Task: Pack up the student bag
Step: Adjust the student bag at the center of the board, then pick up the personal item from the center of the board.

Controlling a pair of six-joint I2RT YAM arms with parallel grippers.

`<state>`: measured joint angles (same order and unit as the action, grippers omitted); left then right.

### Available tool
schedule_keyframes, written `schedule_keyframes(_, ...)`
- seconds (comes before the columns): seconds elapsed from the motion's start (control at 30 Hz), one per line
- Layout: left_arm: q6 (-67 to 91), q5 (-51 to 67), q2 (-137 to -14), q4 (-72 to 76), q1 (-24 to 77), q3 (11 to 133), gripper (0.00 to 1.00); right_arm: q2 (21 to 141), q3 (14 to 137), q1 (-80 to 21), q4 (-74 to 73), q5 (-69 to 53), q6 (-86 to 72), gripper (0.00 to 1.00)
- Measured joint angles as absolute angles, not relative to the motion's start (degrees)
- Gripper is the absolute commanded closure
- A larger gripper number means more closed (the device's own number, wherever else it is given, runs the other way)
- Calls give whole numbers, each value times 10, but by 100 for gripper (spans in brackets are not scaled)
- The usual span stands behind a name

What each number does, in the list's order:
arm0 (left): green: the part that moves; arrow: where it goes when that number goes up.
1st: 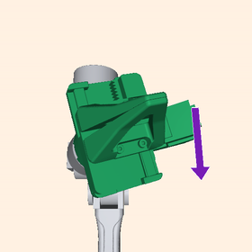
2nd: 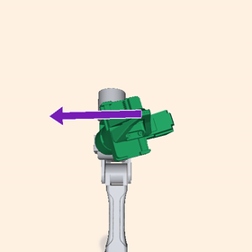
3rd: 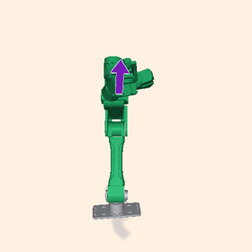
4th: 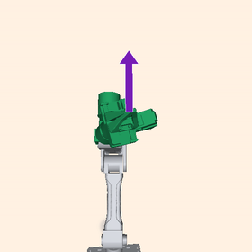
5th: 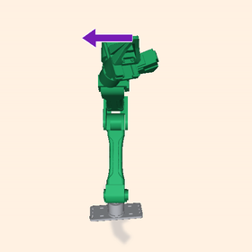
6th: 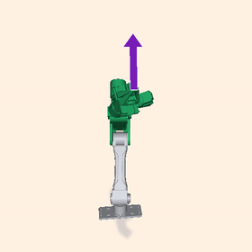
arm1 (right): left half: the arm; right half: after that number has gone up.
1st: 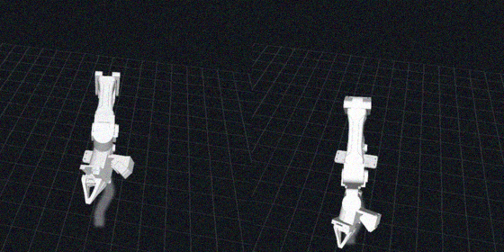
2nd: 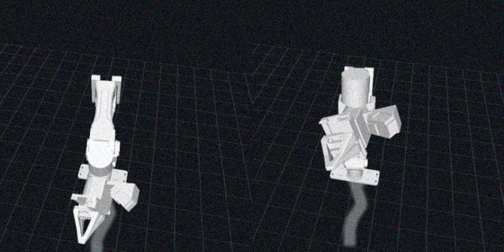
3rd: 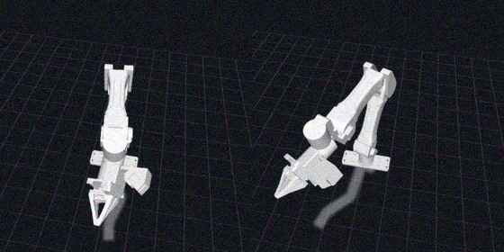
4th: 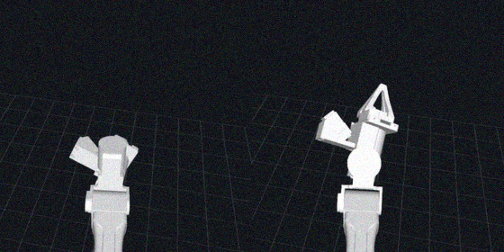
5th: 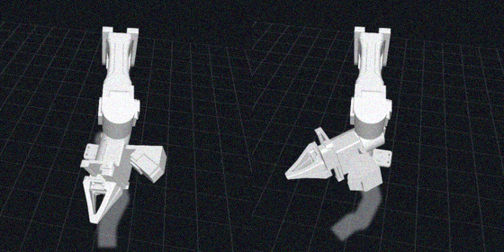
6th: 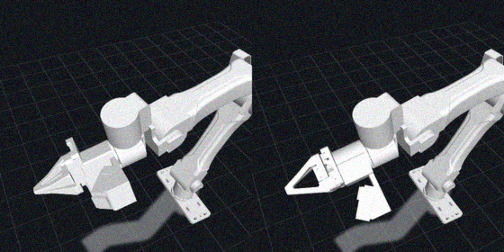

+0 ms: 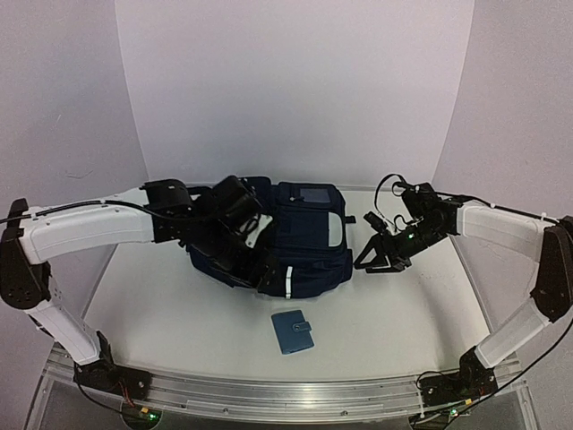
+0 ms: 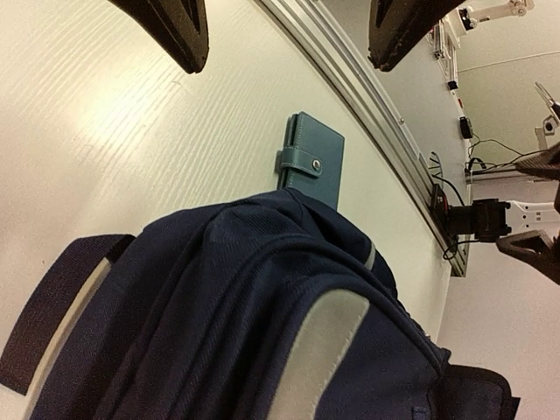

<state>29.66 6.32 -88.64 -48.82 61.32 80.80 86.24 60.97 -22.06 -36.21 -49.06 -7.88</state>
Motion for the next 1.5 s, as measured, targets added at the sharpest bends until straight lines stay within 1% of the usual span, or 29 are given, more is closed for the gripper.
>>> schedule_keyframes(0.1,275,57,-937,-496,647,821,24,860,604,-221,-369,-489,-77,41)
schedule_keyframes(0.3,247,47,-1065,-502,692,856,19,840,583,-221,-370,-487,-77,41)
schedule_keyframes(0.43,243,41,-1132,-505,704,886,12,820,561,-221,-371,-487,-77,41)
schedule_keyframes(0.6,240,20,-1165,-512,707,895,5,804,544,-221,-372,-488,-78,41)
schedule_keyframes(0.8,219,5,-1186,-511,701,928,2,781,532,-221,-373,-489,-80,41)
schedule_keyframes(1.17,161,54,-1186,-472,649,916,1,763,529,-220,-374,-488,-80,41)
schedule_keyframes(1.2,158,58,-1186,-467,646,914,2,763,529,-220,-374,-487,-80,41)
schedule_keyframes(1.33,149,75,-1190,-451,641,903,9,763,529,-220,-374,-487,-80,41)
schedule_keyframes(1.5,154,95,-1202,-418,640,869,12,765,530,-220,-374,-487,-80,41)
